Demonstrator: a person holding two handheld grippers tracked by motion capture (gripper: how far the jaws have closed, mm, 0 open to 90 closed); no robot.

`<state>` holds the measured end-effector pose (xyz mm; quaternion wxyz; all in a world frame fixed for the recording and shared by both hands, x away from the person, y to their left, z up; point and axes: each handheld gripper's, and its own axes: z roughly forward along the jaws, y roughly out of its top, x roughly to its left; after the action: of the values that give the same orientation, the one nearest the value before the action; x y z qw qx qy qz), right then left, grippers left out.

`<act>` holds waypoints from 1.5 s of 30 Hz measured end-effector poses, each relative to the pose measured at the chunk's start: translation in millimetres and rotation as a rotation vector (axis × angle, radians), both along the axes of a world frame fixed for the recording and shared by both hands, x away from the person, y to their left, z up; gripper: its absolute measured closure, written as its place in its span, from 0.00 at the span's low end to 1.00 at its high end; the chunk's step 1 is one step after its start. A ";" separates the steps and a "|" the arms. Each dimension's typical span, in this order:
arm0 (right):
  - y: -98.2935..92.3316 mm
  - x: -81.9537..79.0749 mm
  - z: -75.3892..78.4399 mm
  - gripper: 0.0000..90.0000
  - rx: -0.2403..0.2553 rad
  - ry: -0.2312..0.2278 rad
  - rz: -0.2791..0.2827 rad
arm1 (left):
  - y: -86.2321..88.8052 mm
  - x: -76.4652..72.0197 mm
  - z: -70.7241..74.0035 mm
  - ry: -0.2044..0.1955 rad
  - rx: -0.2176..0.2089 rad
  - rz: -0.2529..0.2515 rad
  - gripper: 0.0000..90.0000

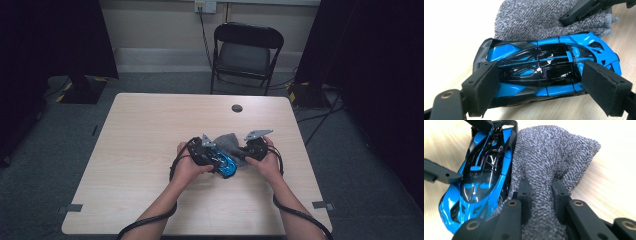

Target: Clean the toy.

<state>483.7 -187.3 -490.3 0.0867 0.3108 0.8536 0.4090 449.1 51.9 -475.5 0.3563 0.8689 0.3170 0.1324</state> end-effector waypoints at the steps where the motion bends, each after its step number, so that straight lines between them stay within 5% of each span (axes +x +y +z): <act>1: -1.3 -0.5 -0.3 0.82 0.002 0.000 0.001 | 0.0 0.0 -0.1 0.000 -0.001 0.000 0.16; 45: -43.0 -42.2 -0.3 0.81 0.013 -0.008 0.004 | -0.5 -0.9 0.0 0.001 0.000 0.009 0.17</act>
<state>441.5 -230.3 -490.6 0.0873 0.3081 0.8512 0.4159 448.2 51.5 -475.4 0.3555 0.8676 0.3211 0.1335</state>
